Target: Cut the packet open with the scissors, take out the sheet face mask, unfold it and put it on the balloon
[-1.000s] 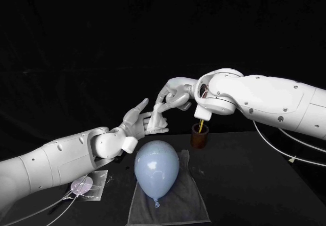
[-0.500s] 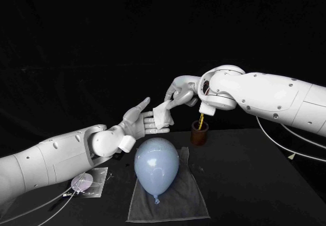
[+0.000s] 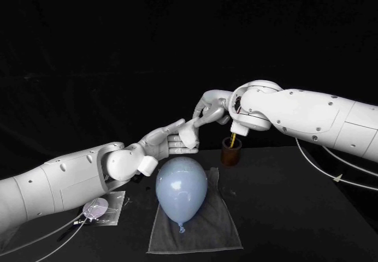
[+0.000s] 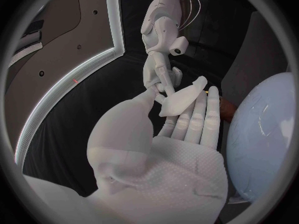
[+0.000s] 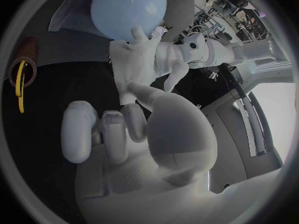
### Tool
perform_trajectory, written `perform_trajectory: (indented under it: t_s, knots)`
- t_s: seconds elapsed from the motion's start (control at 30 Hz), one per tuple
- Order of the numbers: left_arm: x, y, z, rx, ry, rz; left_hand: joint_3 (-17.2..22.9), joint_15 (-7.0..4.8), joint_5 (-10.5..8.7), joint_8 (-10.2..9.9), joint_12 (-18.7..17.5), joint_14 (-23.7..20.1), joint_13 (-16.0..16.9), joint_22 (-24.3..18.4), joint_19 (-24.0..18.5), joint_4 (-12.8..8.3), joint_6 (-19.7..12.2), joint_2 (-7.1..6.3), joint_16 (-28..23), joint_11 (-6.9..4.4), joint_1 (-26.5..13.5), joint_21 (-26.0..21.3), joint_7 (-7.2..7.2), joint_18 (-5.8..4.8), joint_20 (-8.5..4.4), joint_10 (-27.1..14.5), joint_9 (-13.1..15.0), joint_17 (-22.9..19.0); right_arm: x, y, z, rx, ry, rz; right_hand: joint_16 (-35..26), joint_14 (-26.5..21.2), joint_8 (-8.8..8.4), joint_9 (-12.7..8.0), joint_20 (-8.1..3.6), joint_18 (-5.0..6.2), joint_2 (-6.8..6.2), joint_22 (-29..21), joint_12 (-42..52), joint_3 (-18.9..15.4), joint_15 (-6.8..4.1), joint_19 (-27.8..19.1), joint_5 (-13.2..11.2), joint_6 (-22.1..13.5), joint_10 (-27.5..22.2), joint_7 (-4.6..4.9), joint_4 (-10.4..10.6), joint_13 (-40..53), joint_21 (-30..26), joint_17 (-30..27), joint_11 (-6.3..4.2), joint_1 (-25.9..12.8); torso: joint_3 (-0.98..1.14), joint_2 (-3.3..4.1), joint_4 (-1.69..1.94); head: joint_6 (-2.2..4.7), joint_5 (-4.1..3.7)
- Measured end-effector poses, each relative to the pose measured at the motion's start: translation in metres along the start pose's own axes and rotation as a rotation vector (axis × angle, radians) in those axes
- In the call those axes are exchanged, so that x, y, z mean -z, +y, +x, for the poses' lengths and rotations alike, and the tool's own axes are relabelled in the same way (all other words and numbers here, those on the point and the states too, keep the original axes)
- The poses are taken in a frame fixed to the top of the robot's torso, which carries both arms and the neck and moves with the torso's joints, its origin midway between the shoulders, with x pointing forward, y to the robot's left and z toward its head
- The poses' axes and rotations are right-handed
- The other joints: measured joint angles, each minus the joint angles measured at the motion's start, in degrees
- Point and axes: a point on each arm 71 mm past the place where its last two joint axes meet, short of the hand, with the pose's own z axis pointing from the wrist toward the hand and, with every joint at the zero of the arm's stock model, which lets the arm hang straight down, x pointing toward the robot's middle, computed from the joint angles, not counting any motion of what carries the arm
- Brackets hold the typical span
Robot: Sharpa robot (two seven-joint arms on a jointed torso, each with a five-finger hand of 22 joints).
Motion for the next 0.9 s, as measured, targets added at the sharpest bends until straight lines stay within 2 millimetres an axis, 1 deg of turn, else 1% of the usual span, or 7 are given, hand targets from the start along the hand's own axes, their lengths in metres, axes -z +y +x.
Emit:
perform_trajectory:
  t_s: [0.13, 0.23, 0.3, 0.47, 0.53, 0.67, 0.9]
  knots:
    - [0.0002, 0.0003, -0.0002, -0.027, -0.008, -0.005, -0.11, -0.28, 0.0, -1.99, -0.35, 0.68, 0.0, 0.0, 0.0, -1.8, 2.04, -1.83, 0.0, 0.11, 4.81, 0.0, 0.44, -0.04, 0.0, 0.72, -1.34, 0.0, -0.0002, -0.0008, -0.0011, -0.017, -0.035, -0.003, -0.34, -0.01, -1.01, -0.89, 0.15, 0.0, -0.34, -0.03, -0.25, -1.33, 0.43, 0.16, 0.0, -0.35, -0.22, 0.32, 0.88, -0.01, -0.35, 0.0, 0.21, -0.34, 0.0, 0.0, 0.01, -0.14, -0.06]
    - [0.0002, 0.0006, -0.0005, -0.049, -0.016, -0.009, 0.37, -0.53, 0.0, -3.11, -0.36, 1.73, 0.06, 0.0, 0.15, -2.83, 3.09, -2.43, 0.02, -0.2, 7.76, 0.27, 0.55, -0.06, -0.15, 1.72, -2.02, 0.11, 0.0003, -0.0016, -0.0029, -0.033, -0.063, -0.006, -0.43, -0.01, -1.55, -1.26, 0.35, 0.0, -0.57, -0.03, -0.29, -2.04, 0.43, 0.34, 0.0, -0.54, -0.39, 0.52, 1.59, -0.03, -0.61, 0.0, 0.38, -0.57, 0.01, -0.01, -0.02, -0.27, -0.13]
    - [0.0002, 0.0009, -0.0008, -0.064, -0.023, -0.013, 1.36, -1.0, 0.0, -3.44, -0.18, 3.11, 0.16, 0.06, 0.86, -3.8, 4.41, -2.25, 0.75, -0.86, 10.01, 0.34, 0.68, -0.07, -0.37, 2.7, -2.35, 0.49, 0.0008, -0.0022, -0.004, -0.042, -0.078, -0.008, -0.44, -0.01, -1.93, -1.47, 0.35, -0.01, -0.79, -0.03, -0.29, -2.59, 0.43, 0.34, 0.0, -0.54, -0.39, 0.52, 1.83, -0.04, -0.61, 0.0, 0.38, -0.8, 0.01, -0.01, -0.03, -0.32, -0.2]
    - [0.0002, 0.0012, -0.0021, -0.111, -0.053, -0.02, 8.99, -3.28, 0.0, -4.31, 0.93, 8.49, 0.22, 0.1, 3.24, -5.25, 13.1, -0.11, 3.52, -3.1, 15.05, 1.16, 1.72, -0.1, -1.76, 6.57, -3.26, 2.18, 0.0027, -0.0027, -0.0051, -0.066, -0.1, -0.018, -0.44, -0.1, -2.16, -1.8, 0.35, 0.0, -1.09, -0.02, -0.29, -3.43, 0.52, 0.34, 0.0, -0.55, -0.61, 0.52, 2.36, -0.04, -0.91, 0.0, 0.59, -1.1, 0.02, -0.01, -0.03, -0.48, -0.32]
    - [0.0002, 0.001, -0.0032, -0.127, -0.069, -0.021, 12.37, -3.97, -0.03, -4.65, 1.12, 9.94, 0.22, 0.1, 3.92, -5.47, 15.76, 0.21, 4.29, -3.8, 15.38, 1.34, 1.66, -0.11, -2.43, 8.53, -3.35, 2.82, 0.0037, -0.0016, -0.0043, -0.073, -0.1, -0.025, -0.44, -0.11, -2.49, -1.85, 0.36, 0.0, -1.12, -0.01, -0.29, -3.68, 0.52, 0.34, 0.0, -0.55, -0.61, 0.52, 2.61, -0.04, -0.91, 0.0, 0.59, -1.07, 0.05, -0.02, -0.04, -0.56, -0.34]
    - [0.0002, 0.0003, -0.0055, -0.154, -0.105, -0.015, 16.77, -4.66, -0.37, -5.31, 1.22, 10.84, 0.13, 0.16, 4.75, -5.68, 17.49, 0.2, 4.67, -4.39, 15.38, 1.55, 1.52, -0.14, -2.87, 10.38, -3.38, 3.66, 0.0055, 0.0014, -0.0014, -0.082, -0.092, -0.04, -0.45, 0.09, -2.49, -1.94, 0.36, 0.0, -1.34, 0.01, -0.33, -3.84, 0.73, 0.33, 0.0, -0.55, -0.61, 0.52, 2.77, -0.02, -0.95, -0.04, 0.59, -0.87, 0.05, -0.03, -0.06, -0.66, -0.39]
    - [0.0005, -0.002, -0.0078, -0.181, -0.15, 0.01, 18.92, -4.66, -0.42, -5.61, 0.76, 10.86, 0.12, 0.16, 4.75, -5.22, 17.97, -0.07, 5.07, -4.7, 14.28, 1.55, 1.21, -0.17, -2.87, 11.26, -3.04, 4.37, 0.0075, 0.0028, 0.0022, -0.092, -0.082, -0.05, -0.46, 0.09, -2.49, -2.03, 0.36, 0.0, -1.55, 0.02, -0.5, -3.98, 0.73, 0.33, 0.0, -0.55, -0.6, 0.52, 2.9, 0.0, -1.11, -0.05, 0.59, -1.09, 0.02, -0.04, -0.05, -0.84, -0.51]
